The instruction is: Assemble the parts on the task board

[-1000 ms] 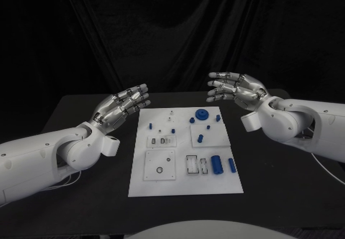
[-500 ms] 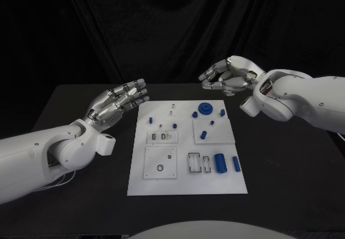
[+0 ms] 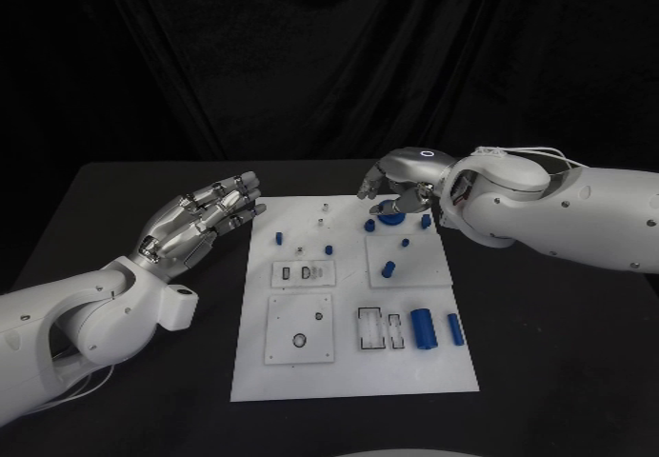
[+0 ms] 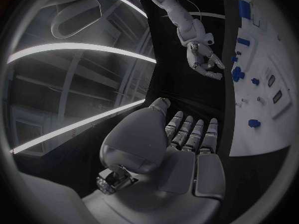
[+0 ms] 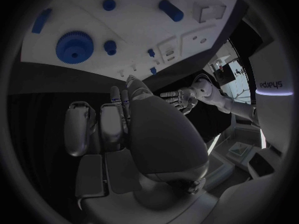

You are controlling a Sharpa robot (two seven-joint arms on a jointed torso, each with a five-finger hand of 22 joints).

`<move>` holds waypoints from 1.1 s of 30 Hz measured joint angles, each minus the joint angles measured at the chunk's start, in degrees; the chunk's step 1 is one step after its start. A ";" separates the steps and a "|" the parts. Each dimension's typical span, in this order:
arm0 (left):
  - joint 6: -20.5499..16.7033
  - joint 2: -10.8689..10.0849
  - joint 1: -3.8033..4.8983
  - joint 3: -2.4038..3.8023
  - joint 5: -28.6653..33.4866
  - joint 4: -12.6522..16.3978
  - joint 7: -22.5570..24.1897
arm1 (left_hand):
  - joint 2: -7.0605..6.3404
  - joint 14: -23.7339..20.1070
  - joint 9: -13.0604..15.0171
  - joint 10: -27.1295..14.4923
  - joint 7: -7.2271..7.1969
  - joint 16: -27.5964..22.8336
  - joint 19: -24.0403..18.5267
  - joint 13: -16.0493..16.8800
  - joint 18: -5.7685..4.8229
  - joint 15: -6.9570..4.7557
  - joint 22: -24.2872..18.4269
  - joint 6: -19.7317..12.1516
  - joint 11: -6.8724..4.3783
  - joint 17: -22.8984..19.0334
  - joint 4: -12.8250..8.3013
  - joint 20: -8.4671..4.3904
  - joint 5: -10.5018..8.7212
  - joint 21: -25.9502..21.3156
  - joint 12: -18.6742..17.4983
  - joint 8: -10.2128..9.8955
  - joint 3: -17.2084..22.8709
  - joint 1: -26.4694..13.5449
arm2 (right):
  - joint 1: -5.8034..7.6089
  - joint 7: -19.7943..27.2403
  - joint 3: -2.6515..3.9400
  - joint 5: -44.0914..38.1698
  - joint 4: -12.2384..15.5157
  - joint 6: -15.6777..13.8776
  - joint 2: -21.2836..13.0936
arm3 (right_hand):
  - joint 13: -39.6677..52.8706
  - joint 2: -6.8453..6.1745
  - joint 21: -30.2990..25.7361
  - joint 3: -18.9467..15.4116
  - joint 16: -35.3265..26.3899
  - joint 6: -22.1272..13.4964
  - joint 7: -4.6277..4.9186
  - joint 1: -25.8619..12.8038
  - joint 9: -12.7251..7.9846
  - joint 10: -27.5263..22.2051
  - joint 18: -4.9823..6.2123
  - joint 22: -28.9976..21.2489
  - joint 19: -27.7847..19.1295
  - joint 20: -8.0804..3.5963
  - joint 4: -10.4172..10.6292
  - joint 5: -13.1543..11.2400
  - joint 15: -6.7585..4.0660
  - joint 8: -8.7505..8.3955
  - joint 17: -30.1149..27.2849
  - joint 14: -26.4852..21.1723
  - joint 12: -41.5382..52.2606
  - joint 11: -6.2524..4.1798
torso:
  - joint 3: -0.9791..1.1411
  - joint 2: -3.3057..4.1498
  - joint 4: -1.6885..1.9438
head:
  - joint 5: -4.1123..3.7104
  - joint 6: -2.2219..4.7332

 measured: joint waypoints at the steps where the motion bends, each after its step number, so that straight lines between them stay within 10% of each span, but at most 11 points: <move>1: -0.01 0.00 0.00 0.01 -0.02 0.00 0.00 | 0.00 0.00 0.00 0.00 0.00 0.00 0.00 0.00 0.00 0.00 0.00 0.00 0.00 0.00 0.00 0.00 0.00 0.00 0.00 0.00 0.00 0.00 | 0.00 -0.35 0.00 -0.92 0.09 0.12 0.00 | 0.00 -0.11 0.00 0.00 0.00 0.00 0.00 -0.11 0.03 -0.01 0.00 0.07 0.00 0.00 0.00 -0.16 0.00 -0.09 0.07 0.00 -0.16 -0.01 | -0.05 0.16 0.08 | -0.12 0.11; 14: -0.13 -0.50 0.02 -0.01 0.04 0.43 0.00 | 0.00 0.00 -0.01 0.00 0.20 0.00 -0.20 -0.01 0.00 0.00 0.01 0.19 -0.01 0.00 0.00 0.20 0.00 0.00 0.00 0.00 0.32 0.00 | -0.42 -4.84 0.01 -10.37 2.99 3.34 -1.52 | 0.15 -1.94 0.00 -0.17 -0.25 -0.51 1.15 -1.95 0.41 -2.28 0.01 0.24 0.20 -0.20 0.16 -1.74 -0.21 -2.31 -0.62 0.21 -3.38 0.21 | -0.98 1.90 1.34 | -1.36 1.24; 33: -0.01 -0.60 0.02 -0.02 0.18 0.27 0.02 | -0.11 0.44 -0.02 0.00 0.20 1.09 -0.06 -0.01 0.00 0.86 0.06 0.20 0.39 0.11 -0.32 0.35 0.22 0.00 0.28 0.00 1.59 -0.11 | -1.37 -7.44 0.01 -14.22 5.08 5.10 -3.13 | 0.64 -2.53 -0.26 0.77 -1.09 0.14 0.07 -3.62 1.10 -2.52 0.02 -0.44 -0.22 -0.20 0.17 -0.80 -0.21 -3.18 -1.67 0.21 -4.59 0.33 | -1.30 1.75 1.58 | -0.57 -0.04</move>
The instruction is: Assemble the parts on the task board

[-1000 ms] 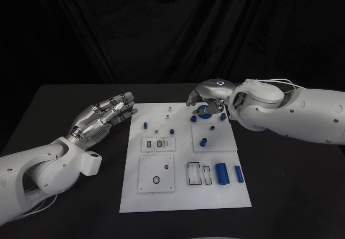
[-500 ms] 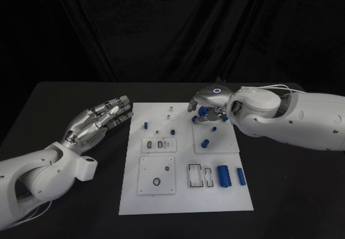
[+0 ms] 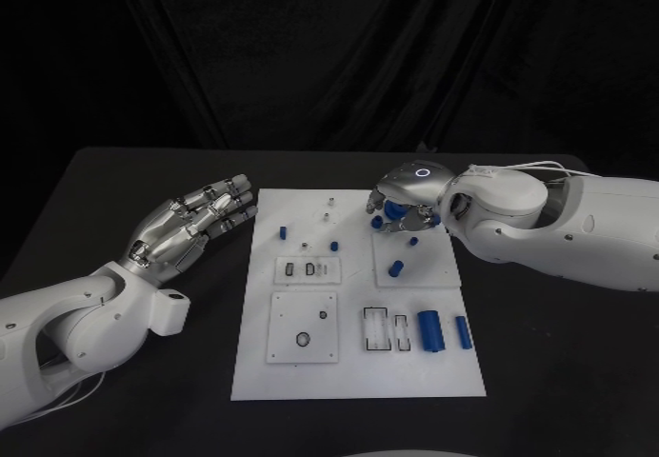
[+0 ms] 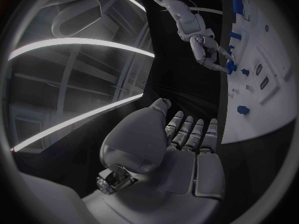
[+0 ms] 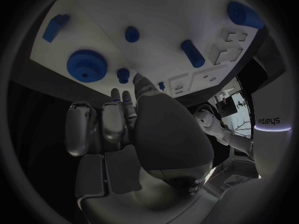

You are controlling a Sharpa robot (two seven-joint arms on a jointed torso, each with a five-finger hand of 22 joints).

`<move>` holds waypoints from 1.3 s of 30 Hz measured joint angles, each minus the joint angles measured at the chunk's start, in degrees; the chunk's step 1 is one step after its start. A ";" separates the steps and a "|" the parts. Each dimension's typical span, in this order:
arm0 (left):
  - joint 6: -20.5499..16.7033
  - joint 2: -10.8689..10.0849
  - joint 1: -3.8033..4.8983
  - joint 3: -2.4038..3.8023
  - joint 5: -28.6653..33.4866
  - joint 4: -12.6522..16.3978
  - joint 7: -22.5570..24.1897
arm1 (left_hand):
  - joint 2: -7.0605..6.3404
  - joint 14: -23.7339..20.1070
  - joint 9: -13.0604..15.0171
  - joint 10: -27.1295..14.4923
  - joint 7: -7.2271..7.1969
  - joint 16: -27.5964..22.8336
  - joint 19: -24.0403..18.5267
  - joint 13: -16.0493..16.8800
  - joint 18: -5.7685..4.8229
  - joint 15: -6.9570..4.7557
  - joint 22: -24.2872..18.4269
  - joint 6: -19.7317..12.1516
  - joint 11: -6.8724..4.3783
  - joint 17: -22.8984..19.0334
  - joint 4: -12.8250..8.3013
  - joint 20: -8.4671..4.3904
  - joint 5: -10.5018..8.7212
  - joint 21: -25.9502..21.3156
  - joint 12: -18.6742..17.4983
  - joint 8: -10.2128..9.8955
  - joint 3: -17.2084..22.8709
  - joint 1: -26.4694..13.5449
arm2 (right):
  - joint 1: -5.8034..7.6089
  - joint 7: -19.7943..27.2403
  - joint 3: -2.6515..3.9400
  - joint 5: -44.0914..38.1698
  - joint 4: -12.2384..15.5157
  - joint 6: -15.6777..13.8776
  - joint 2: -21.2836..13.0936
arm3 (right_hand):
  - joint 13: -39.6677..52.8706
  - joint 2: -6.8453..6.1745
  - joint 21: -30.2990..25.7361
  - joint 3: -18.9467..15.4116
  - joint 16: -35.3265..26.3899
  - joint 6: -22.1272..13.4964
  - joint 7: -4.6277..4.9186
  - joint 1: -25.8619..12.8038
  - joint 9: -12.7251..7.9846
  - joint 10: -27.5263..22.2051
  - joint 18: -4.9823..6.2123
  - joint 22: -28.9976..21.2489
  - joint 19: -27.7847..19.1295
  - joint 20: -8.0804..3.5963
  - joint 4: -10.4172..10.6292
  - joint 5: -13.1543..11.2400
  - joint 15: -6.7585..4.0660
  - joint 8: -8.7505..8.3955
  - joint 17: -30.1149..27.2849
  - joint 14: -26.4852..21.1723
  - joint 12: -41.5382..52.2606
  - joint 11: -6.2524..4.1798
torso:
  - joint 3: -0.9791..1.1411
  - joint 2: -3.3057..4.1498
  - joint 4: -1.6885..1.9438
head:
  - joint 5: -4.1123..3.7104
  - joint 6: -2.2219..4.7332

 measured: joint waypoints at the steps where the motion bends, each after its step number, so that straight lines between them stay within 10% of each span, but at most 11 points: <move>1: 0.00 0.02 0.00 0.00 0.00 -0.01 0.00 | -0.12 0.08 0.00 0.00 0.00 0.03 0.09 0.00 0.00 0.08 0.03 0.00 0.00 0.03 -0.15 0.09 0.00 0.00 0.04 0.00 0.15 -0.12 | -0.13 0.00 0.00 -0.06 -0.21 0.00 0.05 | 0.05 0.00 -0.03 0.41 0.00 0.33 -0.33 0.00 0.12 0.24 0.00 -0.06 0.00 0.00 -0.41 1.29 0.00 0.00 -0.09 0.00 0.00 0.19 | 0.00 -0.01 -0.01 | 0.04 -0.02; 13: 0.01 0.05 0.00 -0.07 0.04 -0.28 0.01 | -0.19 0.08 0.00 0.01 0.20 0.03 0.09 0.00 0.00 0.08 0.04 0.20 0.00 0.03 -0.31 0.09 0.00 0.00 0.15 0.00 0.31 -0.19 | -1.82 0.68 -0.01 -0.28 -3.02 -1.81 1.14 | 0.25 0.32 -0.03 3.05 0.00 2.37 -0.67 0.32 0.91 2.99 0.00 0.23 0.00 0.41 -1.28 5.75 0.44 -0.33 0.29 0.00 -0.32 0.03 | -0.13 -0.18 -0.11 | 0.80 -0.38; 31: 0.57 0.66 0.00 -0.39 0.07 -1.30 0.02 | -0.19 0.34 0.05 -0.20 0.61 0.47 0.29 -0.01 0.00 0.64 0.03 0.61 0.61 0.02 -0.54 -0.12 0.00 0.23 0.15 0.00 1.33 -0.19 | -3.15 2.83 -0.01 1.10 -5.33 -5.68 2.33 | -0.23 1.31 -0.03 8.10 -0.26 6.09 -0.09 0.54 2.18 7.90 0.01 0.57 0.00 0.81 -1.14 3.71 0.79 -0.98 0.39 -0.07 -2.16 -0.37 | -0.20 -0.35 -0.12 | 0.71 -0.77; 39: 0.81 0.83 0.00 -0.49 0.07 -1.50 0.02 | -0.19 0.29 0.11 -0.20 0.82 0.47 0.50 -0.01 0.00 0.69 0.03 0.82 0.61 0.07 -0.64 0.08 0.00 0.23 0.15 0.00 1.74 -0.19 | -3.41 3.92 0.01 2.13 -5.88 -6.87 2.80 | -0.31 1.95 -0.03 9.90 -0.43 10.83 0.05 1.39 4.26 13.02 0.00 1.24 0.48 -0.16 -2.48 2.64 -0.31 1.30 0.77 0.50 -2.92 -1.89 | -0.23 -0.40 -0.16 | 0.92 -0.93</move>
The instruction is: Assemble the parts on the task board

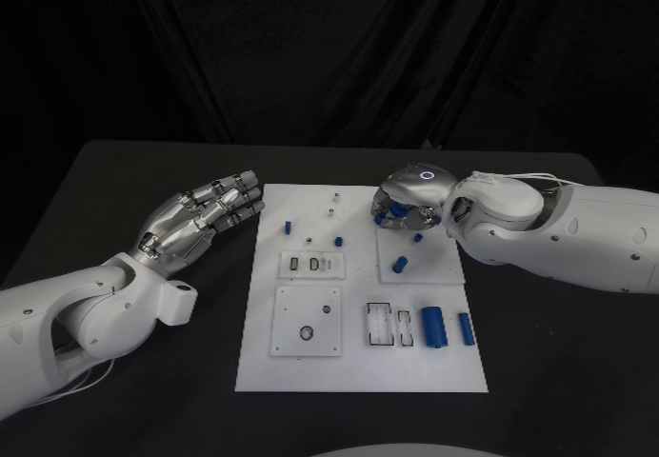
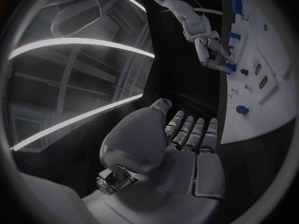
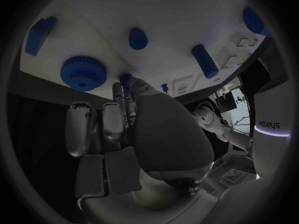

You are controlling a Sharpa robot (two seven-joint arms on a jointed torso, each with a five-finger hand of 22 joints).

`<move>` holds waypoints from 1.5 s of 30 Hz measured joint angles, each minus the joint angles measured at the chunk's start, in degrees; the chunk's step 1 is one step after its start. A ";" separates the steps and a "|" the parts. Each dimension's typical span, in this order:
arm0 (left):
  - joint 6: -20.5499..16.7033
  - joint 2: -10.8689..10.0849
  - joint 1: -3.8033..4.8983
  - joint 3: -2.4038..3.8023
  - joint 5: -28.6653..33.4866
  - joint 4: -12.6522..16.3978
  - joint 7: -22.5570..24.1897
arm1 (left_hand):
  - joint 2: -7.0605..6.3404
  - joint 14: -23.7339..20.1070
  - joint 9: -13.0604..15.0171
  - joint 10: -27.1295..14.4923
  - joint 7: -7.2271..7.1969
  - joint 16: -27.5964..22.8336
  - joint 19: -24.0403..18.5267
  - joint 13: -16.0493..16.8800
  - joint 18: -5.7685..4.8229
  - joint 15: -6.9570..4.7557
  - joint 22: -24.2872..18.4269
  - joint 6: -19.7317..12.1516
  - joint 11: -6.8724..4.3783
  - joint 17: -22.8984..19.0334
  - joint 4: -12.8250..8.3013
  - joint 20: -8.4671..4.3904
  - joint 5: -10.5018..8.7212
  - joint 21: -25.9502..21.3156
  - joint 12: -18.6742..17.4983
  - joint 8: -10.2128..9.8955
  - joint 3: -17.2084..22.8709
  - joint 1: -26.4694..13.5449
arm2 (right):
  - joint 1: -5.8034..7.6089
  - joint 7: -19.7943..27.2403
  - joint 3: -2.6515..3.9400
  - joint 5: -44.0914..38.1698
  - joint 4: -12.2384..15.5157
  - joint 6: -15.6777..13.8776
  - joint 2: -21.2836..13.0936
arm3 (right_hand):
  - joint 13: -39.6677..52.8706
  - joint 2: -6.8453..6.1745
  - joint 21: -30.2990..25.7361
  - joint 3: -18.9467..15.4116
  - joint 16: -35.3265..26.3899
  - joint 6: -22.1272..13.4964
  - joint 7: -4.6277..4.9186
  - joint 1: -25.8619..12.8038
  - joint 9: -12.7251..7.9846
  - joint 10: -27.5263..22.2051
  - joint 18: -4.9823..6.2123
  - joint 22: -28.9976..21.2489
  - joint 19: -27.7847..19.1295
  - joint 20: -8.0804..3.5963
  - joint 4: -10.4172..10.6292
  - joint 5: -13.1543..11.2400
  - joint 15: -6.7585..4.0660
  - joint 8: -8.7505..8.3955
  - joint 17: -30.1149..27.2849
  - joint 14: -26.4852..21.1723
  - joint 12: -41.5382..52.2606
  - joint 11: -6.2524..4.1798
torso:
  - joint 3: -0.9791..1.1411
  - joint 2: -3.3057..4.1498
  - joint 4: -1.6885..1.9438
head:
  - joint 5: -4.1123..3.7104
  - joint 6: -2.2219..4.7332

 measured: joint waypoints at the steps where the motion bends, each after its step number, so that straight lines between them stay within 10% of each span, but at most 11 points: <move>1: 0.05 0.01 0.00 -0.02 0.00 -0.07 0.00 | 0.00 0.00 0.00 0.00 0.00 0.00 0.00 0.00 0.00 0.00 0.00 0.00 0.00 0.00 -0.07 0.00 0.00 0.00 0.00 0.00 0.07 0.00 | -0.02 0.19 0.00 0.20 -0.07 -0.13 0.08 | 0.00 -0.02 0.00 0.07 0.00 0.23 -0.01 0.01 0.08 0.48 0.00 0.07 -0.15 -0.15 -0.07 0.00 0.00 0.20 0.00 0.00 -0.08 -0.11 | 0.00 -0.01 0.00 | 0.01 -0.01; 18: 0.44 -0.02 0.00 -0.17 0.01 -0.53 0.01 | -0.23 0.21 0.05 0.20 -0.01 0.23 -0.01 0.00 -0.94 0.21 0.05 0.42 0.19 -0.02 -0.14 0.00 0.00 0.00 0.00 0.00 0.46 -0.23 | 1.12 1.49 0.28 2.86 -0.84 -2.42 1.92 | -0.17 -0.13 0.00 0.85 -0.27 2.66 -0.20 -0.66 0.08 5.94 -0.55 1.32 0.66 -1.40 -1.20 -0.46 -1.44 0.88 0.92 0.61 -2.52 -1.40 | 0.00 -0.11 0.00 | 0.80 0.65; 45: 0.73 0.80 0.00 -0.34 0.03 -1.28 0.02 | -0.23 0.21 0.10 0.13 0.20 0.23 -0.01 0.00 -0.91 0.20 0.04 0.62 0.54 -0.04 -0.30 -0.01 0.00 0.00 0.23 0.00 0.93 -0.23 | 2.30 3.17 1.01 5.95 -13.36 -5.46 13.65 | -0.23 0.30 0.00 0.69 -0.27 2.65 -0.21 -1.11 0.04 6.32 -0.49 1.90 0.86 -1.60 -1.35 0.01 -1.48 0.89 1.79 0.97 -5.41 -1.33 | -0.08 -0.13 0.26 | 0.63 2.49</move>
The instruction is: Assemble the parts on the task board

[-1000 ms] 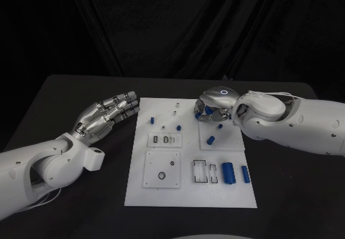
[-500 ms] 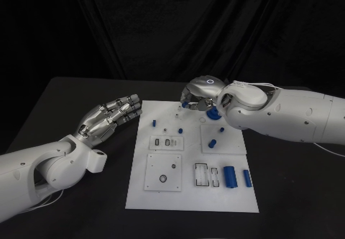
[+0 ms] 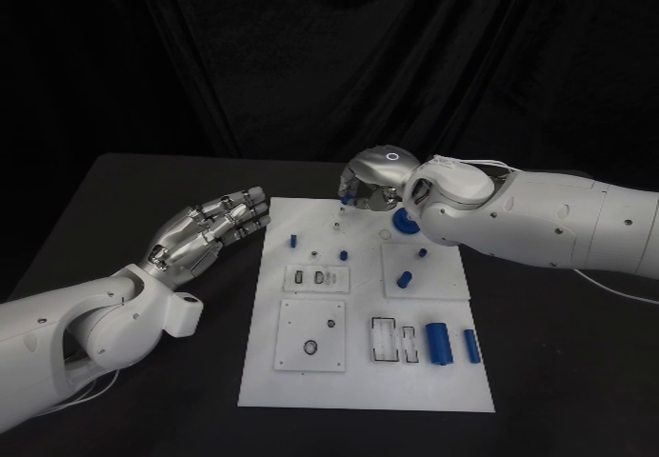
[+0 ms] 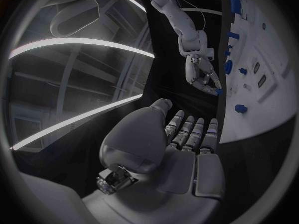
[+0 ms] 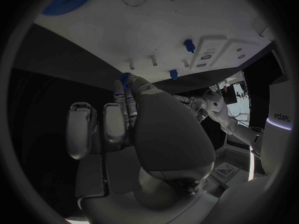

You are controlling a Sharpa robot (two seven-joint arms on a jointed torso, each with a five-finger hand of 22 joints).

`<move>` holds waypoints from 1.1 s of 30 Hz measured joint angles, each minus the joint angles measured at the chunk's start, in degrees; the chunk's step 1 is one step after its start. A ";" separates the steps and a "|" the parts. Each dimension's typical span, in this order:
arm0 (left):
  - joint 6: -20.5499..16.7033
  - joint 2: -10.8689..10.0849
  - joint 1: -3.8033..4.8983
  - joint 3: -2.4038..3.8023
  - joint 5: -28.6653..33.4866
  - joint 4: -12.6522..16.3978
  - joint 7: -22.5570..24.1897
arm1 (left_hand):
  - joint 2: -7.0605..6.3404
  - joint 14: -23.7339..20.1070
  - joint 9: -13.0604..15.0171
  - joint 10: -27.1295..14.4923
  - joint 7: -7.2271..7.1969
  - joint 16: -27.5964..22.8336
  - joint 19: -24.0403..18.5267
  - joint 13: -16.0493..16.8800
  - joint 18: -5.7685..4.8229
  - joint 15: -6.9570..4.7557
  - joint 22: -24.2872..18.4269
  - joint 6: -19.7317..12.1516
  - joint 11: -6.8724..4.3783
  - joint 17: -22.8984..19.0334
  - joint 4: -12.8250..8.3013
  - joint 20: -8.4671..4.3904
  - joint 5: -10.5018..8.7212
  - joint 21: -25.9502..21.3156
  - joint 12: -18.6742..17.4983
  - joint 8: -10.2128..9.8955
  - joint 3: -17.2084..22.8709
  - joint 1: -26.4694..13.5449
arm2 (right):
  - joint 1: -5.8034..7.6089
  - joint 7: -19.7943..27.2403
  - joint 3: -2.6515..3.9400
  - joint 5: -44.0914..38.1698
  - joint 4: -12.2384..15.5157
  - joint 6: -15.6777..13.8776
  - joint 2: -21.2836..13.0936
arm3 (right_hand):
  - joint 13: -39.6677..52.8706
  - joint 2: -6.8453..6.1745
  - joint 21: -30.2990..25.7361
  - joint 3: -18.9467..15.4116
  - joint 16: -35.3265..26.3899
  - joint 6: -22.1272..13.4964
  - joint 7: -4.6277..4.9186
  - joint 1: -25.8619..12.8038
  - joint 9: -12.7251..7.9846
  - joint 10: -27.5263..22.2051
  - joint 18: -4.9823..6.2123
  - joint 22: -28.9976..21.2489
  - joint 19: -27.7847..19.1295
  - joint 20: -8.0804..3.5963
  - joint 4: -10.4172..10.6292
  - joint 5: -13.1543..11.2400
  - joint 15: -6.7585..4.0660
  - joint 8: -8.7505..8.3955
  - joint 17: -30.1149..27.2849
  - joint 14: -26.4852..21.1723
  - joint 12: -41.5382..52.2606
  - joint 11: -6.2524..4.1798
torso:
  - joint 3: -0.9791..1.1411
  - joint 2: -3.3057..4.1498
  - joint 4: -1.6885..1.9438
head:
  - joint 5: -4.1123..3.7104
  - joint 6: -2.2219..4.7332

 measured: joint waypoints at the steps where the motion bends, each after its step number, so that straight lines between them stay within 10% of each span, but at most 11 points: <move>1: 0.01 0.00 0.00 -0.01 0.00 0.00 0.00 | 0.00 0.00 0.00 0.00 0.00 0.00 0.00 0.00 0.00 0.00 0.00 0.00 0.00 0.00 0.00 0.00 0.00 0.00 0.00 0.00 0.00 0.00 | -0.04 0.03 0.00 0.03 -0.05 0.00 0.02 | 0.01 0.00 0.00 0.00 0.00 0.00 0.00 0.00 0.00 0.00 0.00 0.00 0.00 0.00 0.00 0.00 0.00 0.00 0.07 0.00 -0.21 0.00 | -0.01 0.02 0.07 | -0.09 0.02; 33: 0.15 -0.15 0.00 -0.03 0.01 -0.05 0.00 | 0.00 0.00 -0.02 -0.01 0.00 0.00 0.00 0.00 0.01 0.00 0.00 0.00 -0.01 0.03 -0.08 0.00 0.00 0.00 0.00 0.00 0.40 0.00 | -0.88 0.16 0.00 1.64 -0.51 0.66 0.56 | 0.03 -0.34 0.00 0.67 0.00 -0.95 0.51 -0.27 0.02 -0.22 0.03 -0.02 0.00 0.00 -0.28 -0.01 0.16 0.06 0.22 0.16 -1.88 0.24 | -0.05 0.02 0.08 | -0.16 -0.66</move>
